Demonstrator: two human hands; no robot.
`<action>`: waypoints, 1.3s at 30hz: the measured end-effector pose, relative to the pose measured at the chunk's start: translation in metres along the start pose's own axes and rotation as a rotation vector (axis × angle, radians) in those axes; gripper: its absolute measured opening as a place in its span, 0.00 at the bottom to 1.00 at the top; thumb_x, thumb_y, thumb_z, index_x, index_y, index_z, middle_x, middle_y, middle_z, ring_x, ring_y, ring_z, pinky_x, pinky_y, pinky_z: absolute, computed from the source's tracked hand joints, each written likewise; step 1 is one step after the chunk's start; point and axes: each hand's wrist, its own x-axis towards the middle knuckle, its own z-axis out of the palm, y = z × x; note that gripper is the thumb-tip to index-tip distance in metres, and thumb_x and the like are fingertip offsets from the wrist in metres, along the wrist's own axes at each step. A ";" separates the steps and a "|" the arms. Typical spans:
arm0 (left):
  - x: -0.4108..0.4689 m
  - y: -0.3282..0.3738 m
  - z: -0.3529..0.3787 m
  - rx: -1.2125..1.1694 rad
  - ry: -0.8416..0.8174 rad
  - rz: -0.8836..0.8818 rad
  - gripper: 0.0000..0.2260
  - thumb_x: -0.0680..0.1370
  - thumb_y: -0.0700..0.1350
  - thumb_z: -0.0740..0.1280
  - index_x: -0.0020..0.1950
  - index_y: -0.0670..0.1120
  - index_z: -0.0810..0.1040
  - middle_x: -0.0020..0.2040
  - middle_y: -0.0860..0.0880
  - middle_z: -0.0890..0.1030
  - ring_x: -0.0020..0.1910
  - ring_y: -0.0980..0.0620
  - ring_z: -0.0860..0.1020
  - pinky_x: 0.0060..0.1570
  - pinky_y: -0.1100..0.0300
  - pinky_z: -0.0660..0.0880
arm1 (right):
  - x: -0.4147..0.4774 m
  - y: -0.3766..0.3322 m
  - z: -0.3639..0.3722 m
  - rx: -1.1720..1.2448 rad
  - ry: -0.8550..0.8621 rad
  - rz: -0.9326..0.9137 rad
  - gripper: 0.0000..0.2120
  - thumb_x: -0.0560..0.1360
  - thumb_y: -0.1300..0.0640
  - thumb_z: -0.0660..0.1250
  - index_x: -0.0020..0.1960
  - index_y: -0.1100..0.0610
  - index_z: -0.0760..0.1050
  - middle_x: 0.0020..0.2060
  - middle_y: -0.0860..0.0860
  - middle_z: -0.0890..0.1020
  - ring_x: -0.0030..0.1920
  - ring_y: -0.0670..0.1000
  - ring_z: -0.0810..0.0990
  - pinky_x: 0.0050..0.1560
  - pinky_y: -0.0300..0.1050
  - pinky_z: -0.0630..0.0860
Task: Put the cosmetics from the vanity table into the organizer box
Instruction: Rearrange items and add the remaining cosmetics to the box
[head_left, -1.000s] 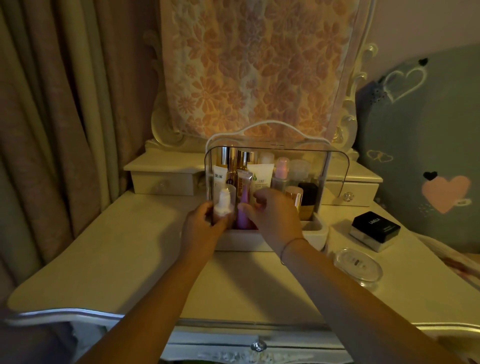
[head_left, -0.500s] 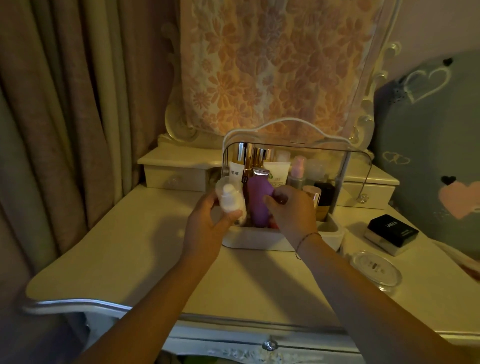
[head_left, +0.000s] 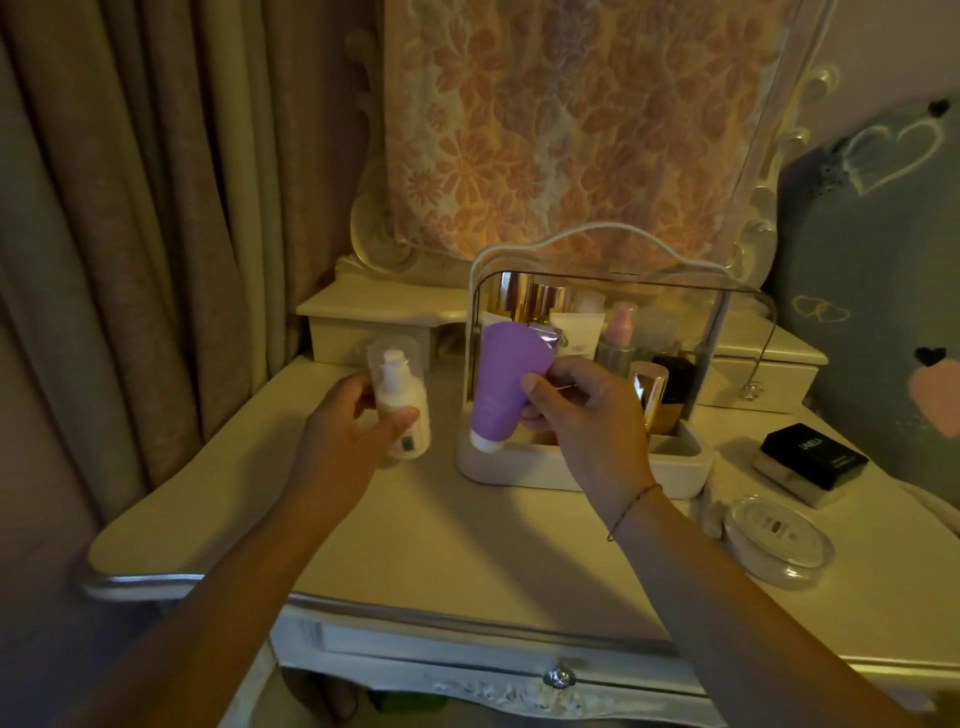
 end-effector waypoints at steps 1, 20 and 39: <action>0.002 -0.005 -0.003 0.007 0.002 -0.024 0.15 0.71 0.46 0.72 0.56 0.52 0.75 0.50 0.52 0.80 0.50 0.53 0.78 0.43 0.60 0.72 | -0.002 0.001 0.006 0.020 -0.022 0.014 0.01 0.75 0.61 0.68 0.46 0.57 0.78 0.35 0.52 0.82 0.33 0.42 0.82 0.35 0.35 0.79; -0.008 -0.037 -0.013 -0.012 -0.039 -0.070 0.20 0.70 0.57 0.70 0.61 0.60 0.72 0.57 0.54 0.79 0.57 0.54 0.77 0.51 0.53 0.75 | 0.001 0.011 0.002 -0.190 -0.253 0.075 0.05 0.74 0.53 0.69 0.49 0.50 0.78 0.40 0.47 0.81 0.42 0.51 0.82 0.45 0.46 0.81; -0.059 0.069 0.031 0.215 0.037 0.449 0.17 0.74 0.57 0.65 0.60 0.54 0.72 0.56 0.58 0.71 0.57 0.63 0.68 0.55 0.76 0.63 | 0.082 -0.014 -0.018 -0.873 -0.180 -0.056 0.07 0.77 0.54 0.64 0.43 0.56 0.77 0.38 0.55 0.83 0.42 0.56 0.82 0.59 0.59 0.74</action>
